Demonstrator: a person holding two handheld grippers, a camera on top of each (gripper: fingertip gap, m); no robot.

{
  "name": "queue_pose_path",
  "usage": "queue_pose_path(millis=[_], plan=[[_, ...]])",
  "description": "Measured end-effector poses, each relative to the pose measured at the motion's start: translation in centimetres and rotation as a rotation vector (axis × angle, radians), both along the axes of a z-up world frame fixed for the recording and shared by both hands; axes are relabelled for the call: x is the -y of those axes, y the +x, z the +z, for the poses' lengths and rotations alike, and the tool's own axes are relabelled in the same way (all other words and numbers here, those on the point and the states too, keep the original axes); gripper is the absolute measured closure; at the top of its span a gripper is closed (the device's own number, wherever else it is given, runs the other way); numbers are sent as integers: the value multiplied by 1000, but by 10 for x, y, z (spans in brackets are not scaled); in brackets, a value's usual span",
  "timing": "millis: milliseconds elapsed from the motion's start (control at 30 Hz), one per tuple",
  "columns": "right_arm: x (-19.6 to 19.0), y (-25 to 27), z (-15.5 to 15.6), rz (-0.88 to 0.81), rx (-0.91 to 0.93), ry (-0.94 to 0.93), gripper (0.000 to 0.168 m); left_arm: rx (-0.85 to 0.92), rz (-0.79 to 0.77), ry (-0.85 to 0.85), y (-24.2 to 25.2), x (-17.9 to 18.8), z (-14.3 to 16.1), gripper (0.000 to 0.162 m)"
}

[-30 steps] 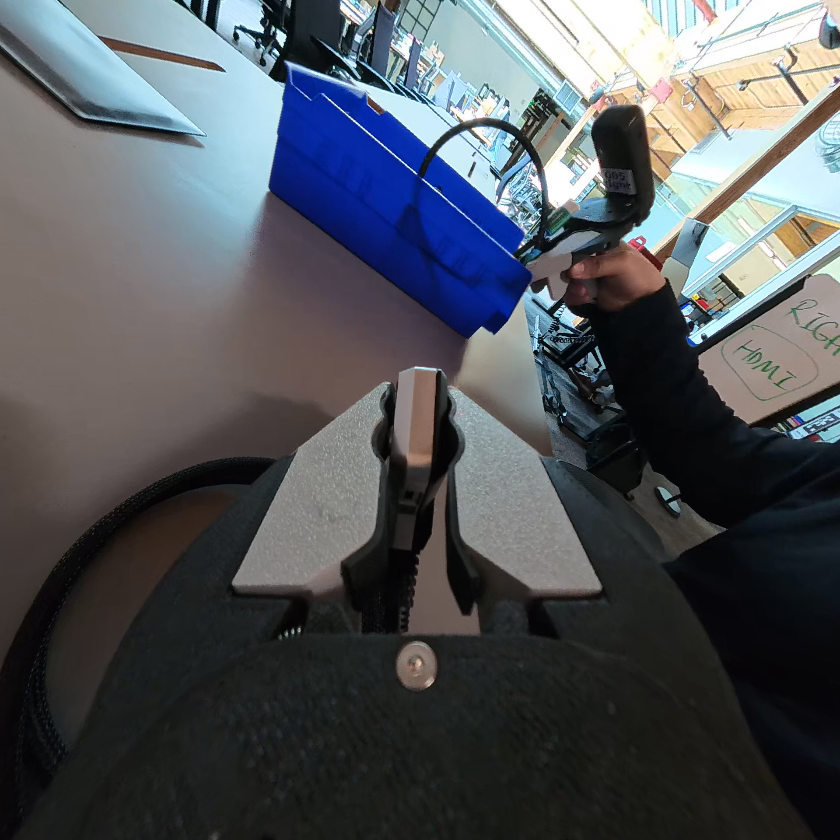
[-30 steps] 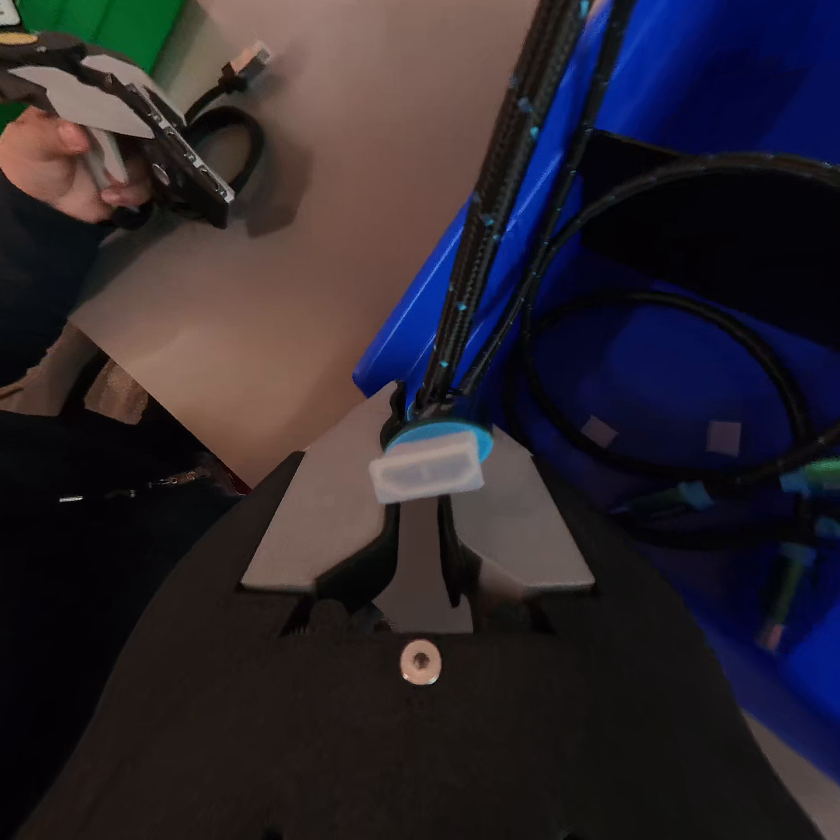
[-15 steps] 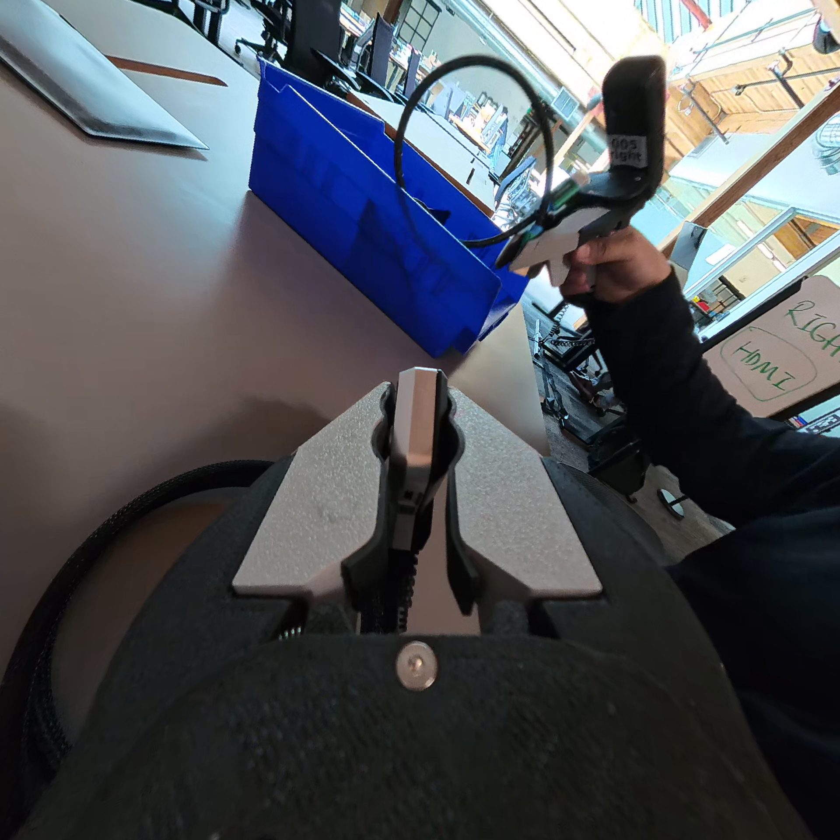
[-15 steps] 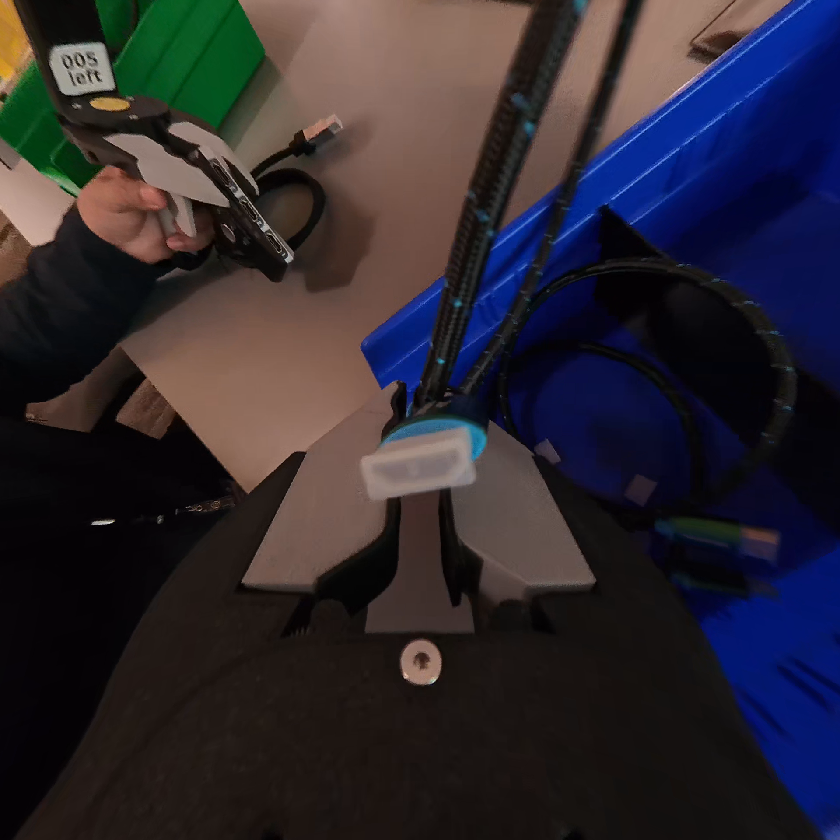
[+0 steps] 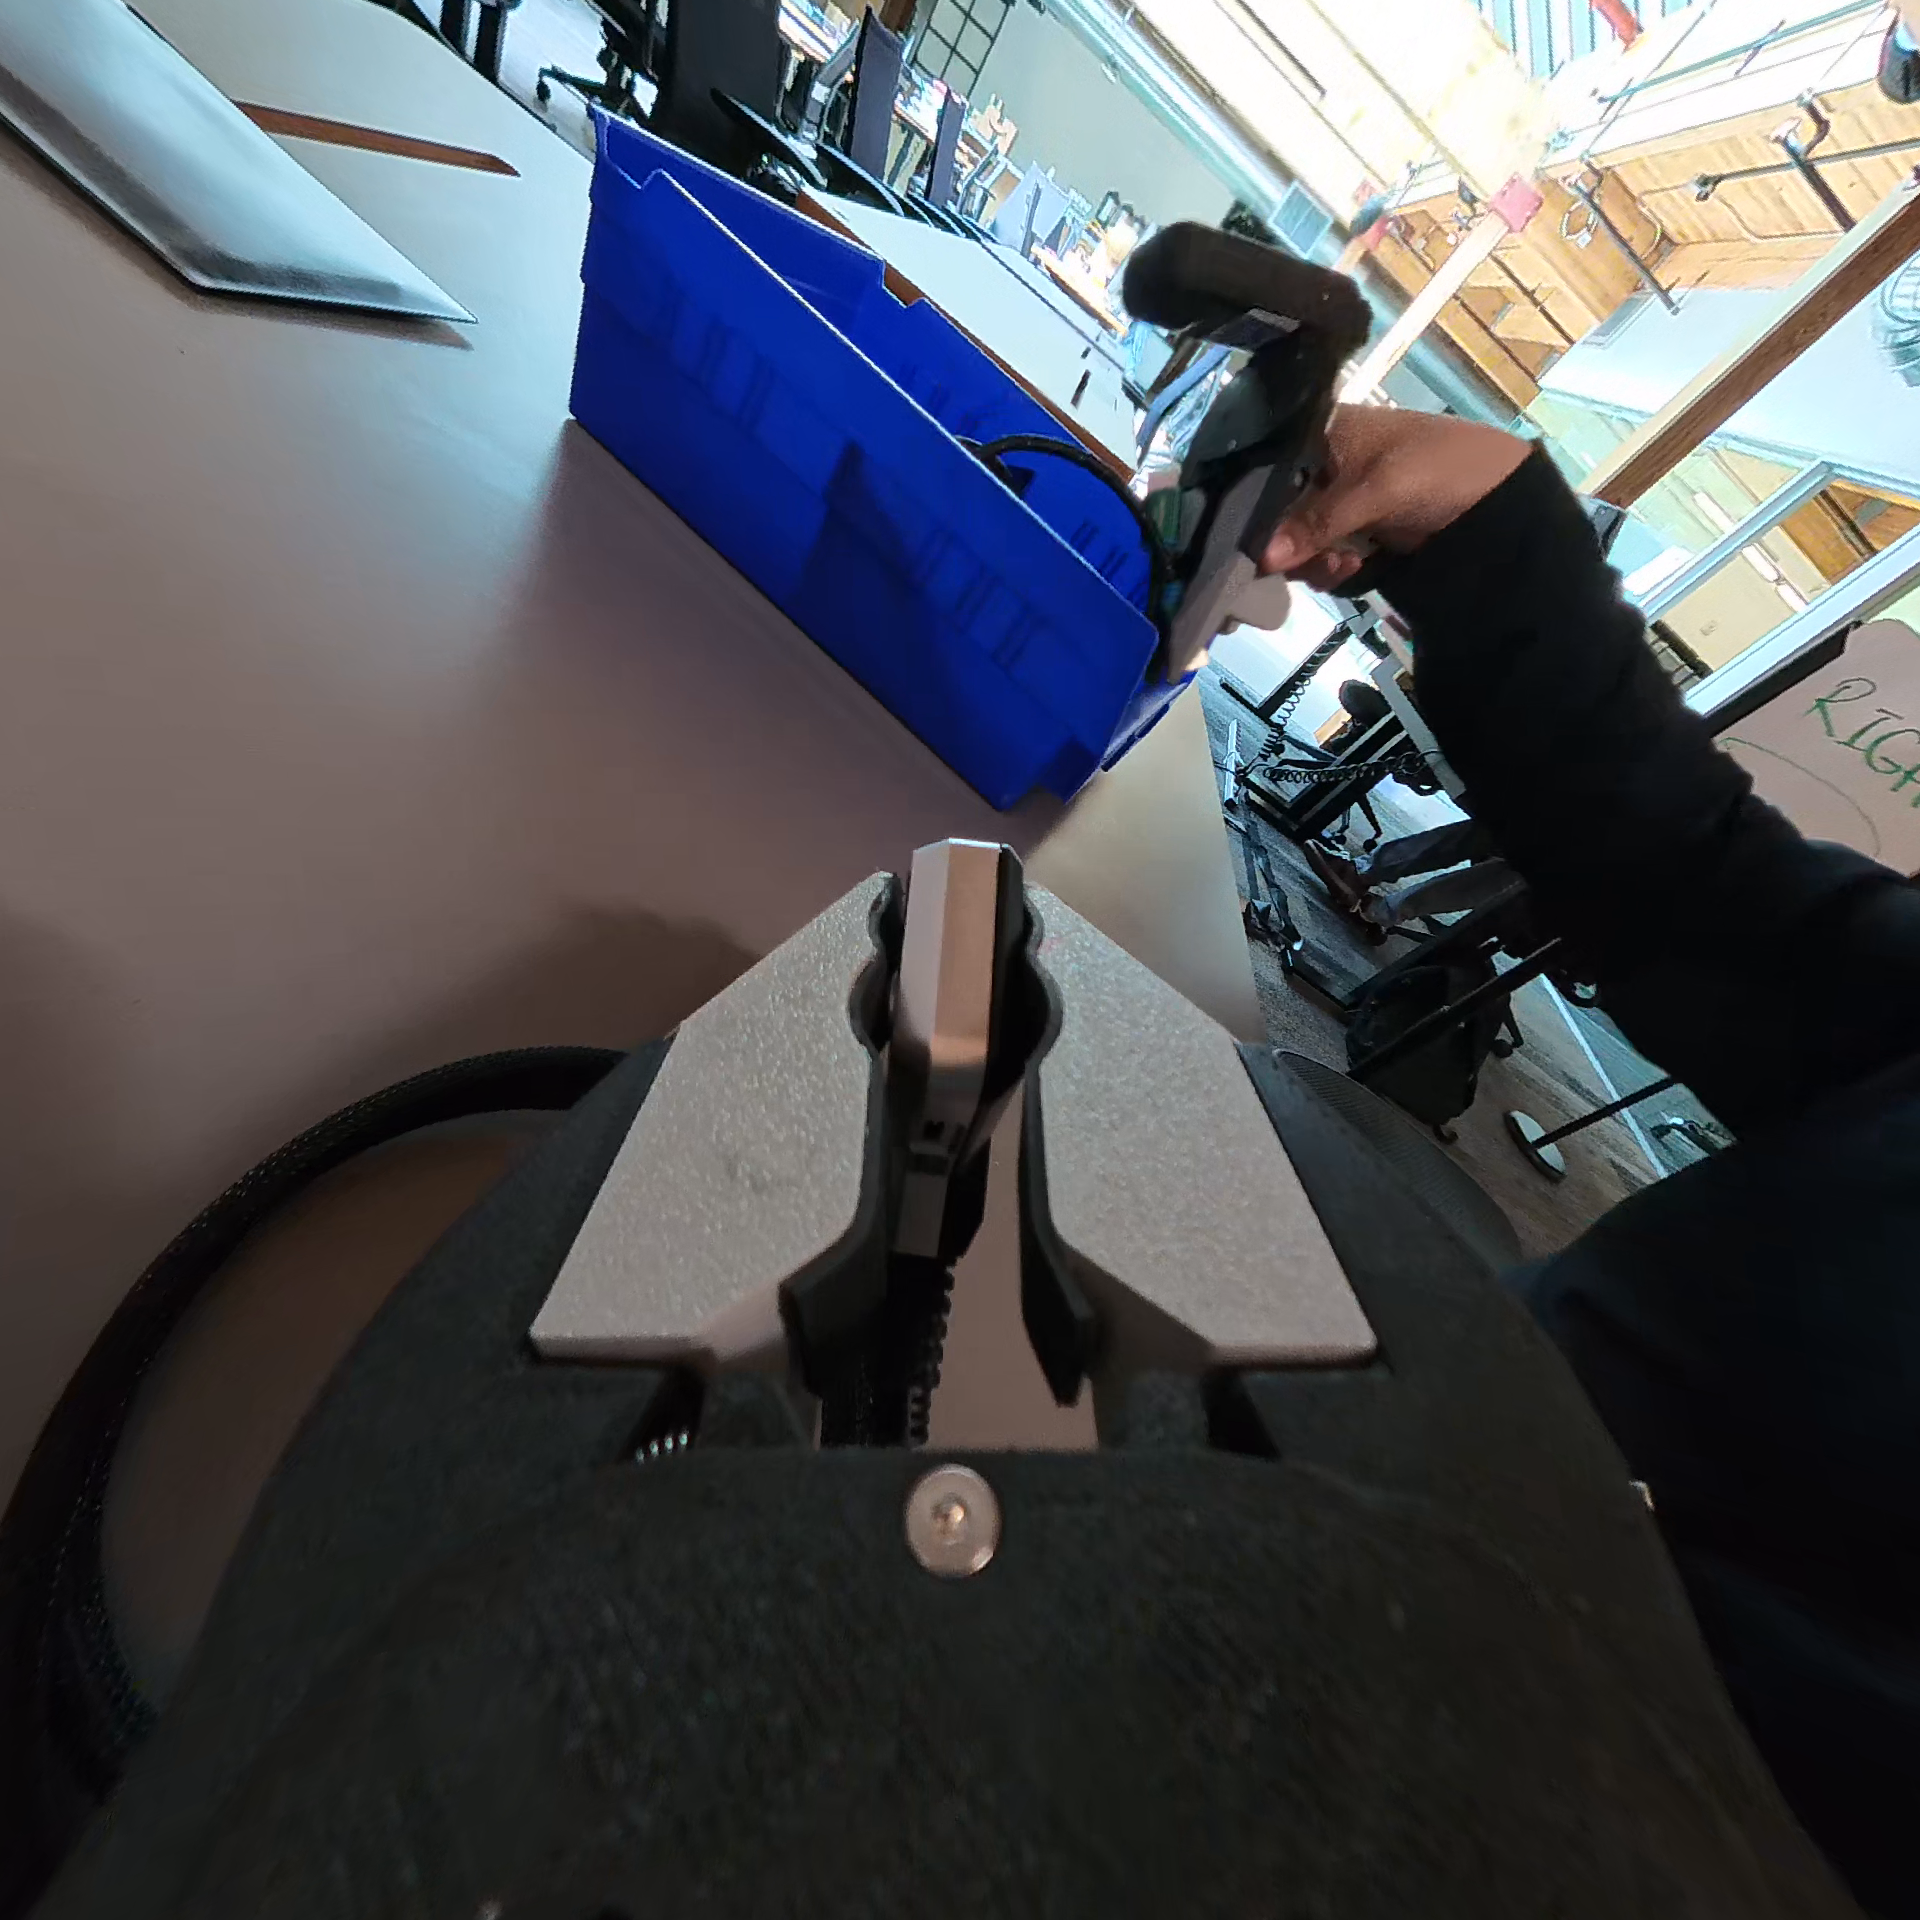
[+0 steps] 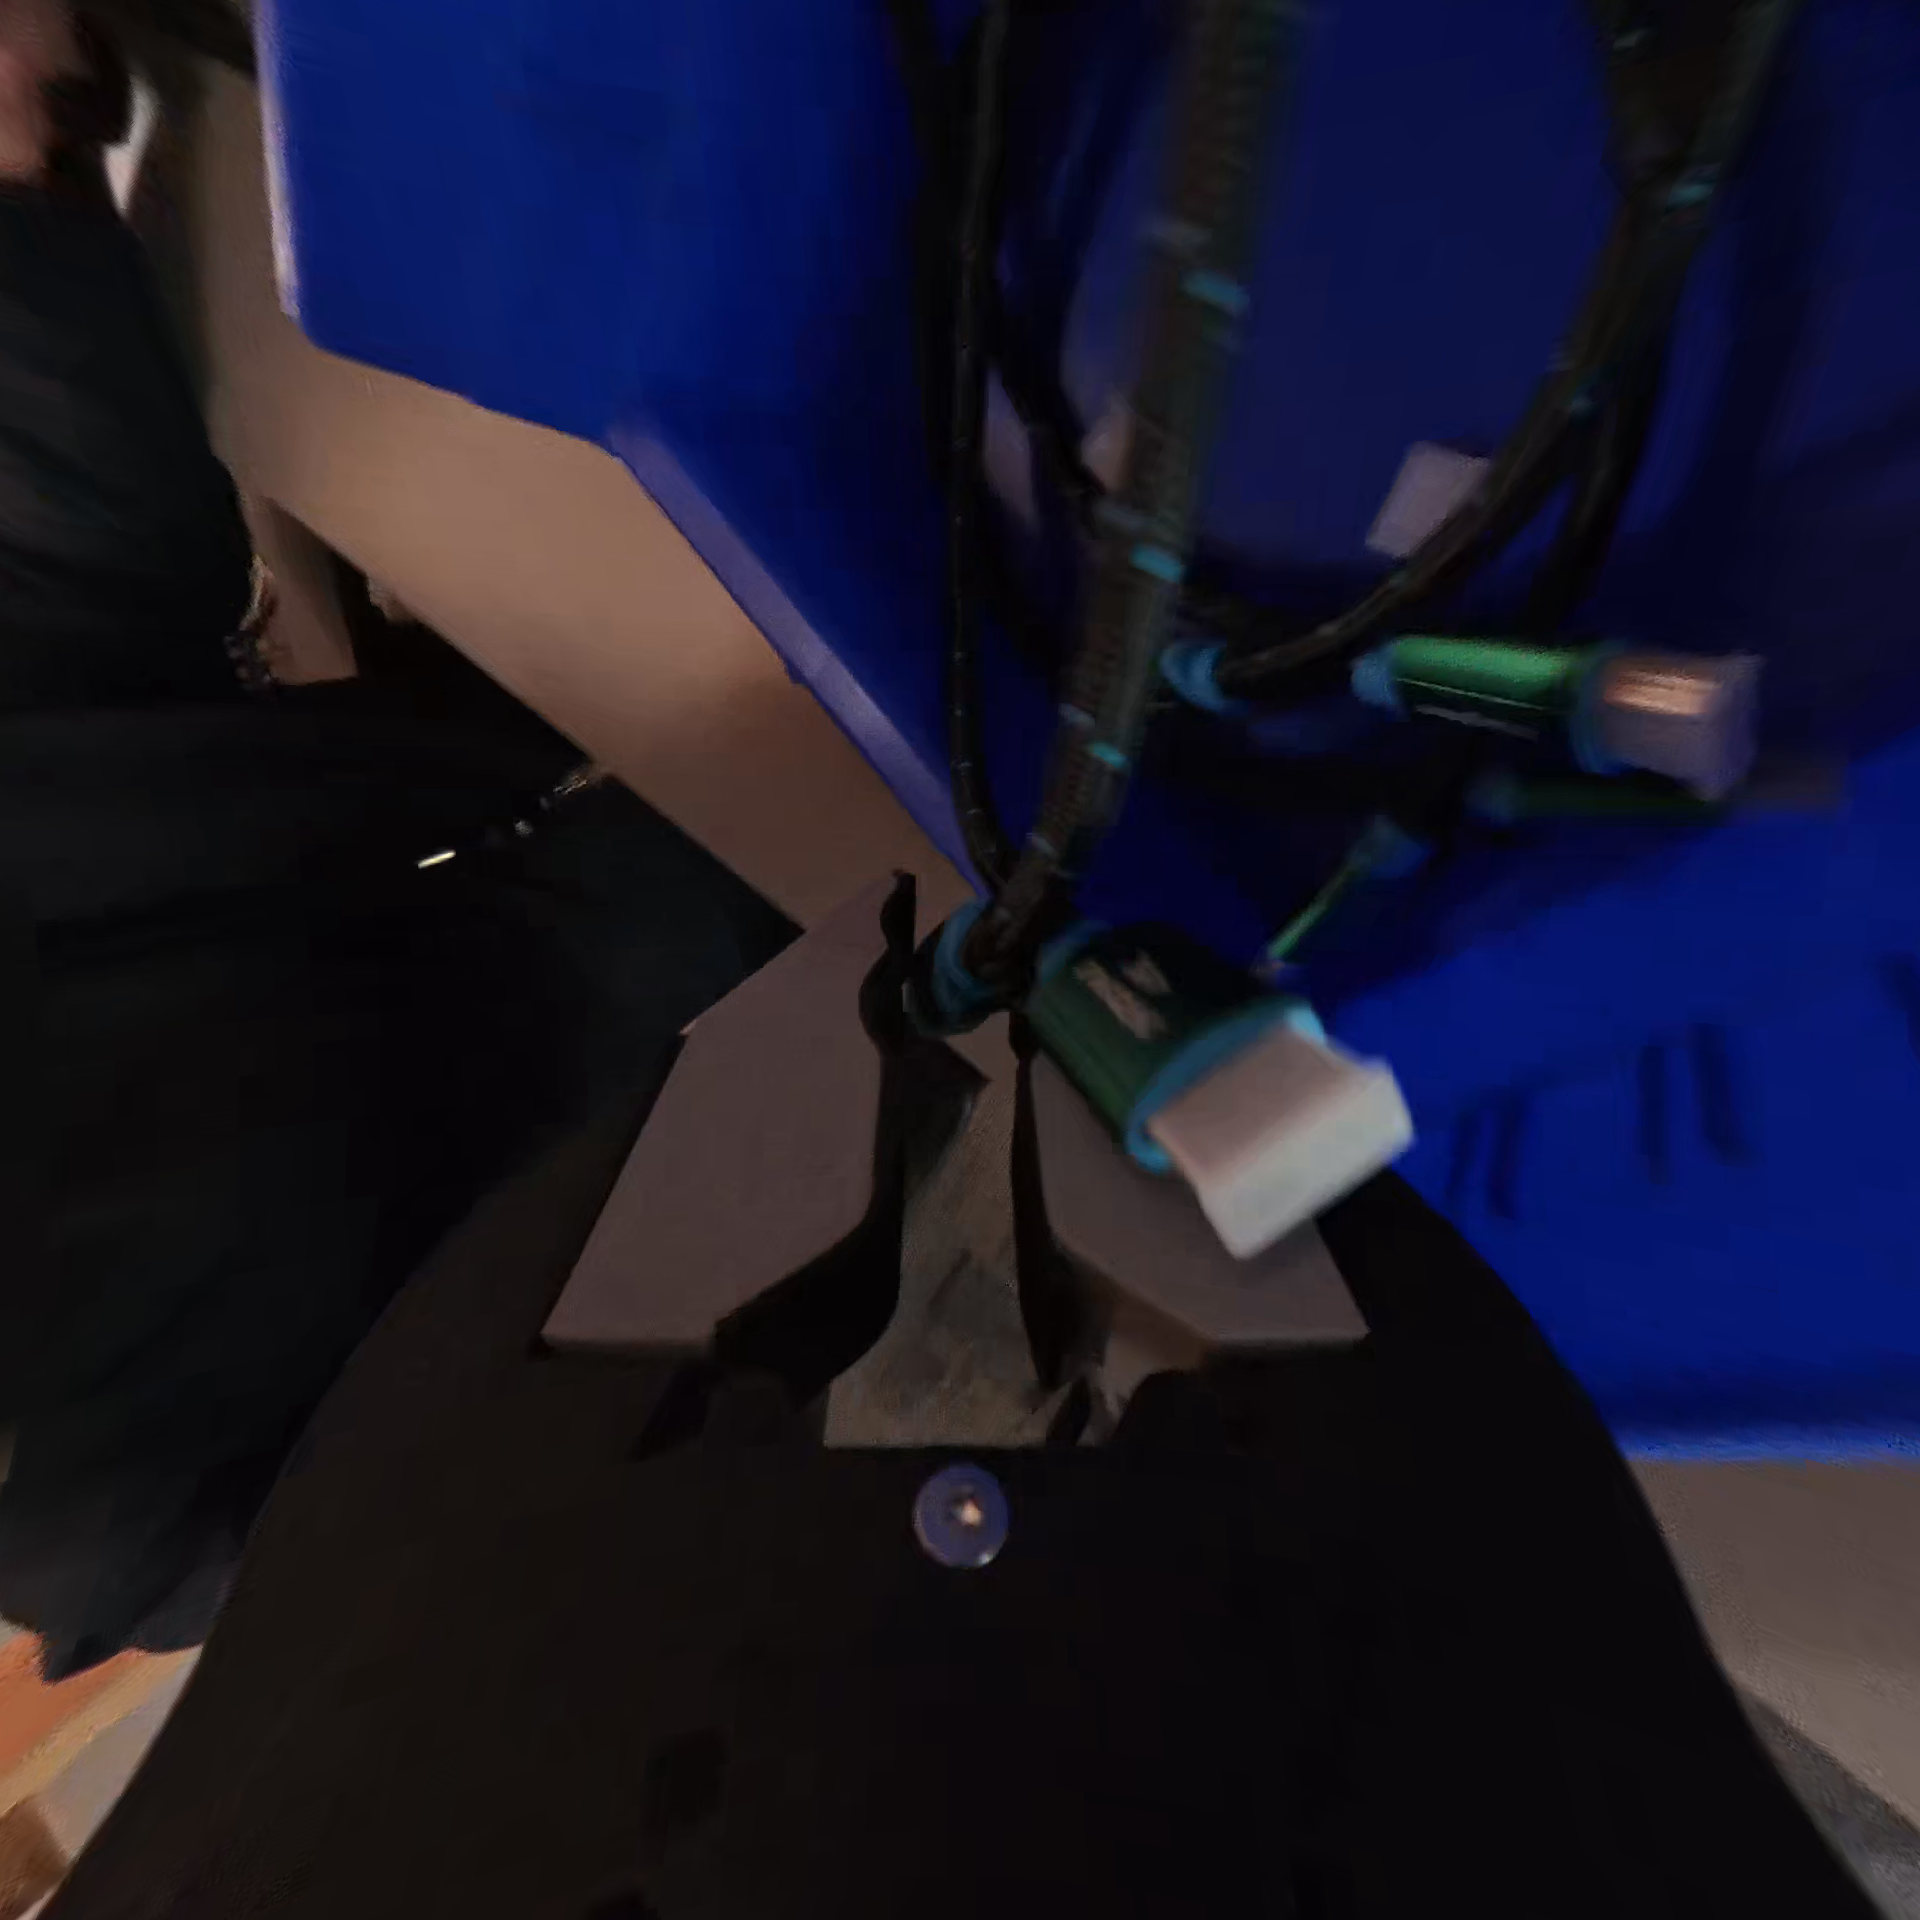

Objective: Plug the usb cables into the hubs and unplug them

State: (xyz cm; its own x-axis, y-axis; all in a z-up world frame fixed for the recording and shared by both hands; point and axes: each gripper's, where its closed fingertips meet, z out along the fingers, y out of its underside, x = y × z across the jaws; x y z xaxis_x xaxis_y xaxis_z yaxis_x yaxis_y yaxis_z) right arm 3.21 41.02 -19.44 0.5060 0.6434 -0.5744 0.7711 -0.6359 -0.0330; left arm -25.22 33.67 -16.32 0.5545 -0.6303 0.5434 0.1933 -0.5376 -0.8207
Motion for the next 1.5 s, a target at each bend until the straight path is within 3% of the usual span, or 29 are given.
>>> queue_pose_path(millis=[67,200,300,367,433,500,600,667,733,800,867,967,1067,1133,1200,1233,1267,1400,1500], plan=[[2,3,0,47,90,34,147,-2,-4,-7,1,0,-2,144],[-30,26,16,127,334,318,126,-7,-10,-20,2,-1,-5,144],[-35,37,35,173,397,365,121,-1,-8,-15,1,0,-3,144],[-49,40,43,139,406,435,129,7,-5,-11,0,0,-1,144],[-65,19,47,71,296,497,153,11,-7,-11,0,0,0,144],[-71,-9,41,48,144,507,166,7,-14,-12,2,1,0,143],[-69,-18,15,34,140,455,168,-5,-35,-7,6,4,-1,143],[-67,-34,19,-1,62,478,165,-15,-69,22,10,8,2,143],[-37,-85,54,16,-274,459,153,-16,-106,70,16,13,9,143],[18,-130,90,135,-586,374,138,-2,-151,122,22,20,19,143],[68,-159,105,268,-741,337,133,22,-184,159,27,25,27,143],[109,-197,88,400,-795,461,123,95,-204,189,28,30,40,143],[108,-233,54,407,-723,677,112,189,-211,211,24,33,54,144],[110,-254,42,404,-730,719,109,228,-222,227,23,35,61,144],[126,-270,42,416,-798,635,120,229,-230,234,25,38,63,144],[132,-275,41,432,-814,586,139,220,-234,237,26,38,63,143],[134,-279,39,443,-812,560,146,212,-243,240,28,40,62,144],[138,-283,43,413,-857,455,151,222,-234,209,21,39,66,140],[125,-278,45,375,-841,532,151,234,-185,232,1,36,79,127]])
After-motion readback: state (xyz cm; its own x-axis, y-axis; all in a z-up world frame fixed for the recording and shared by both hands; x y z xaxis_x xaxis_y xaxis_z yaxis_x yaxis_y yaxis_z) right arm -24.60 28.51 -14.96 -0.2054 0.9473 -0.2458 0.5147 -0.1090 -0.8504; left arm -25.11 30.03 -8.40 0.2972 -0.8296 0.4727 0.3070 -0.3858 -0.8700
